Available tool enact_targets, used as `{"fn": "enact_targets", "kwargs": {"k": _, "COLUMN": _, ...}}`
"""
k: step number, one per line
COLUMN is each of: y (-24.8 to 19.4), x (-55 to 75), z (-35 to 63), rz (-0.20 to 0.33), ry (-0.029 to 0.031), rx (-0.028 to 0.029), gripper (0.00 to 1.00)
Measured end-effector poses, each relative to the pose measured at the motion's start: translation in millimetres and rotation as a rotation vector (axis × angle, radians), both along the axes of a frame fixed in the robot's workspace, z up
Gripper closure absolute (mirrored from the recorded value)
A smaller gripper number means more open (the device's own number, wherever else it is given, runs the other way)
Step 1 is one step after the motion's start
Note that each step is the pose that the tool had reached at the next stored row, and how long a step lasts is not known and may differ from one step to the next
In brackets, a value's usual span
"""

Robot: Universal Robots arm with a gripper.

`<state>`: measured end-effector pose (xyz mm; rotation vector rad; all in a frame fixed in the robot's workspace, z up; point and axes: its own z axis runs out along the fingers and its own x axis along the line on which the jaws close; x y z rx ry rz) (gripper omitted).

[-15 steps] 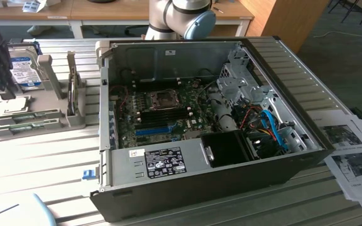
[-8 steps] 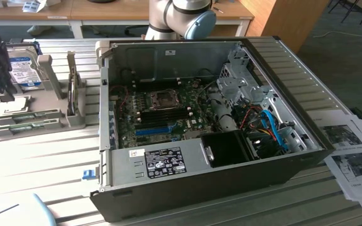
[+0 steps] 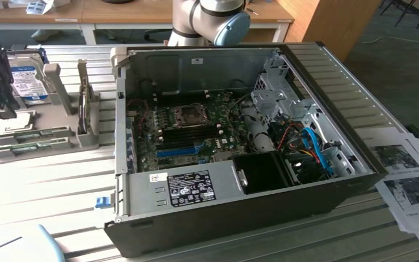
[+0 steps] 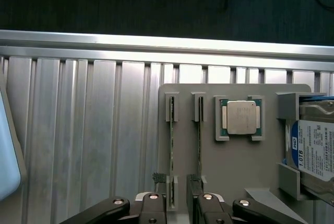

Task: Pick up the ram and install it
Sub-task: 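Pick up the ram and move it above insertion slot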

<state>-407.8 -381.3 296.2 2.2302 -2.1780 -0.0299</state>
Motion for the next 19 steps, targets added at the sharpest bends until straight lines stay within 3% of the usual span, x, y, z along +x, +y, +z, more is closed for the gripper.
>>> {"fn": "enact_targets", "kwargs": {"k": 19, "y": 0.0, "x": 0.0, "z": -7.7, "rz": 0.000, "ry": 0.0001, "rx": 0.0000, "gripper": 0.71}}
